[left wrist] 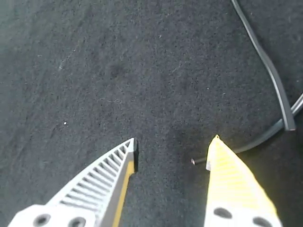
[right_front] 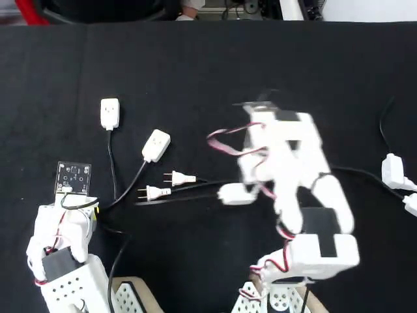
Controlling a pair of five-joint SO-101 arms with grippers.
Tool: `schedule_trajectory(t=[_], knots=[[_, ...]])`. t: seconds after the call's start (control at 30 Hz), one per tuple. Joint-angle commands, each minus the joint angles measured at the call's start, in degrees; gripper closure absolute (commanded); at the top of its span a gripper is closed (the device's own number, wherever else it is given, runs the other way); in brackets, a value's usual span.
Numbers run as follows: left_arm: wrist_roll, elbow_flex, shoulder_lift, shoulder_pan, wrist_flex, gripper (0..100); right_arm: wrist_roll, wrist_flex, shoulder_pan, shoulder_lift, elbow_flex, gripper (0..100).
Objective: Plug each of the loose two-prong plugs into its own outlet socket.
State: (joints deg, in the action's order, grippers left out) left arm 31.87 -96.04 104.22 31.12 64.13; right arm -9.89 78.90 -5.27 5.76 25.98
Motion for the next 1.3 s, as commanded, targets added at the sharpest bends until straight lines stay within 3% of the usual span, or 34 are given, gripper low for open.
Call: schedule_trajectory(t=[0.0, 0.23, 0.5, 0.73, 0.87, 1.1, 1.27], knots=[[-0.09, -1.01, 0.35, -0.75, -1.32, 76, -9.76, -0.35, -14.33, 0.66, 0.04, 98.6], [-0.09, -1.01, 0.35, -0.84, -1.23, 76, -21.36, 0.09, -31.82, 1.10, -9.80, 98.6], [-0.09, -1.01, 0.35, -0.84, -1.23, 76, -28.84, -0.26, -43.25, 2.59, -21.05, 98.6], [-0.09, -1.01, 0.35, -0.84, -1.23, 76, -32.97, 0.00, -52.48, 16.57, -41.36, 98.6], [-0.09, -1.01, 0.35, -0.84, -1.23, 76, -32.97, 2.37, -55.38, 27.74, -56.22, 98.6], [-0.09, -1.10, 0.35, -0.84, -1.23, 76, -33.05, 18.64, -55.03, 41.54, -83.56, 98.3], [-0.09, -1.10, 0.35, -0.84, -1.23, 76, -38.51, 22.33, -52.75, 46.20, -89.80, 95.3]])
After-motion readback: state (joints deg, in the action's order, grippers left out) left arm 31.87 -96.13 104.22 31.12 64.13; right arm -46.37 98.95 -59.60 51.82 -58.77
